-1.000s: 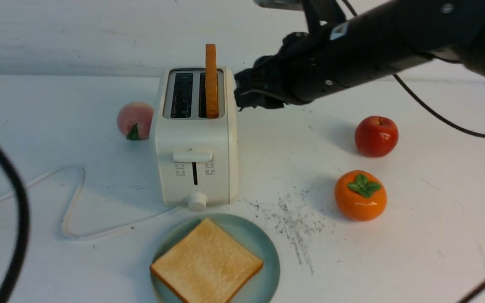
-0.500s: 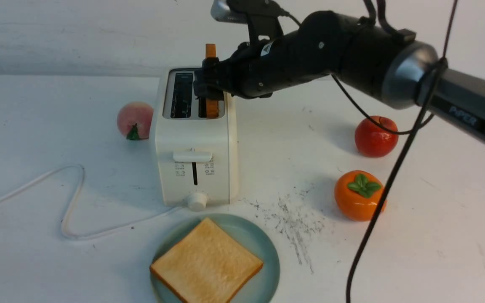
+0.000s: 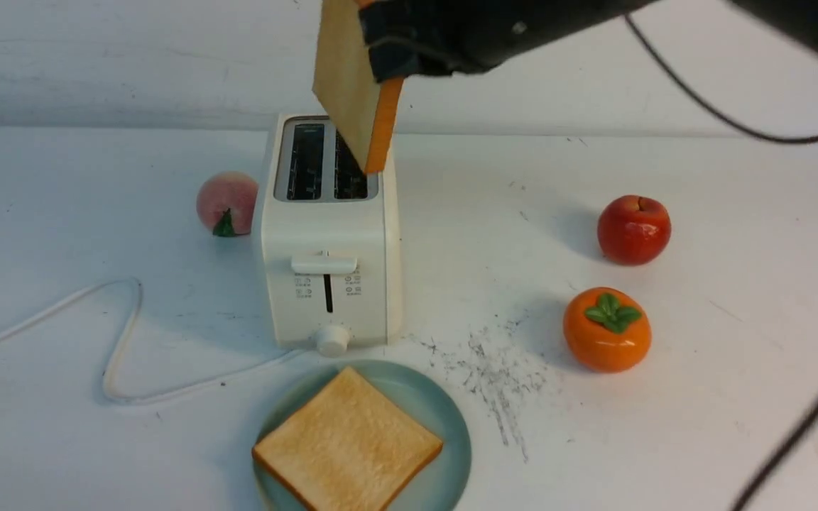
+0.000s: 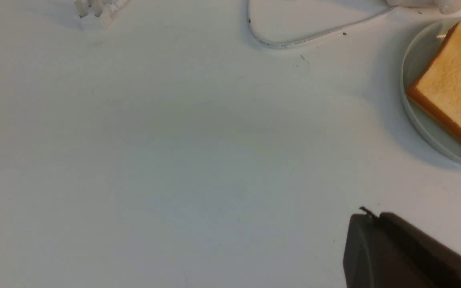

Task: Take toasted bread from bread machine on white table place on plate.
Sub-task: 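Place the held slice of bread on top of the slice on the plate with the right gripper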

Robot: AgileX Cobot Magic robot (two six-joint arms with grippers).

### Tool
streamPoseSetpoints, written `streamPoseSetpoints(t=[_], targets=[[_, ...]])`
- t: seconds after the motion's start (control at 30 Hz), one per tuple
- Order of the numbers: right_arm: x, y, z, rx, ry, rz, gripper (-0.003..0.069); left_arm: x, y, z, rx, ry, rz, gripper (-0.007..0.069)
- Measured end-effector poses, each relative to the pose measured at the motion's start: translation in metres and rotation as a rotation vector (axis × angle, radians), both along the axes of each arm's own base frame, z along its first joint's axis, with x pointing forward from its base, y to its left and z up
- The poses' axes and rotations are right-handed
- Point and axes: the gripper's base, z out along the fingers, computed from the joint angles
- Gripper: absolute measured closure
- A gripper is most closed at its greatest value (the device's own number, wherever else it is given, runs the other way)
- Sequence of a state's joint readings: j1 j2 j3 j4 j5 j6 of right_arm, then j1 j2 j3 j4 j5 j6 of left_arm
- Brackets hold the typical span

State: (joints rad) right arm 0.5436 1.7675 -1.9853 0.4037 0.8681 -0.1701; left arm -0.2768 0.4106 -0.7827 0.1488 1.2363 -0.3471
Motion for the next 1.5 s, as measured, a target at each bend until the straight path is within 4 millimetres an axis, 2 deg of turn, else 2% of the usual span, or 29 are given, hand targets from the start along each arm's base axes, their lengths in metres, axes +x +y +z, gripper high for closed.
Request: streamPoseSetpoints(t=[0.1,0.2,0.33,0.5,0.57,0.6,0.67,0.73,0.8,0.97,1.17,1.3,1.43,1.5], targets=[[-0.028,-0.013,0.018,-0.065,0.022,0.072,0.0554,0.001,-0.001,0.002,-0.009,-0.024,-0.005,0.0638],[-0.042,-0.018,0.018,-0.125,0.08,0.136,0.0554,0.003,-0.001,0.003,-0.014,-0.044,-0.008,0.0638],[-0.05,-0.011,-0.024,-0.168,0.286,0.261,0.0554,0.004,-0.002,0.005,-0.02,-0.074,-0.012,0.0638],[-0.05,0.005,-0.088,-0.103,0.394,0.348,0.0554,0.005,-0.002,0.006,-0.019,-0.08,-0.015,0.0638],[-0.05,0.008,-0.122,-0.056,0.436,0.33,0.0554,0.005,-0.002,0.006,-0.015,-0.08,-0.018,0.0638],[-0.05,0.008,-0.121,-0.052,0.433,0.335,0.0554,0.005,-0.002,0.006,-0.014,-0.08,-0.018,0.0638],[-0.05,0.007,-0.15,-0.032,0.431,0.288,0.0554,0.005,-0.002,0.006,-0.005,-0.081,-0.026,0.0638],[-0.049,0.005,-0.169,-0.007,0.416,0.237,0.0554,0.005,-0.002,0.006,0.006,-0.082,-0.036,0.0638],[-0.048,0.003,-0.18,0.018,0.405,0.188,0.0554,0.005,-0.002,0.006,0.011,-0.083,-0.041,0.0638],[-0.046,0.002,-0.188,0.111,0.412,0.107,0.0554,0.005,-0.002,0.006,0.012,-0.094,-0.044,0.0638],[-0.052,0.007,-0.184,0.163,0.43,0.202,0.0554,0.006,-0.002,0.007,0.012,-0.098,-0.044,0.0638],[-0.055,0.009,-0.188,0.155,0.454,0.241,0.0554,0.006,-0.002,0.007,0.011,-0.1,-0.045,0.0638],[-0.048,0.013,-0.213,0.121,0.511,0.232,0.0554,0.006,-0.002,0.007,0.011,-0.101,-0.045,0.0638],[-0.046,0.014,-0.218,0.117,0.526,0.226,0.0554,0.006,-0.002,0.007,0.011,-0.101,-0.045,0.0638]])
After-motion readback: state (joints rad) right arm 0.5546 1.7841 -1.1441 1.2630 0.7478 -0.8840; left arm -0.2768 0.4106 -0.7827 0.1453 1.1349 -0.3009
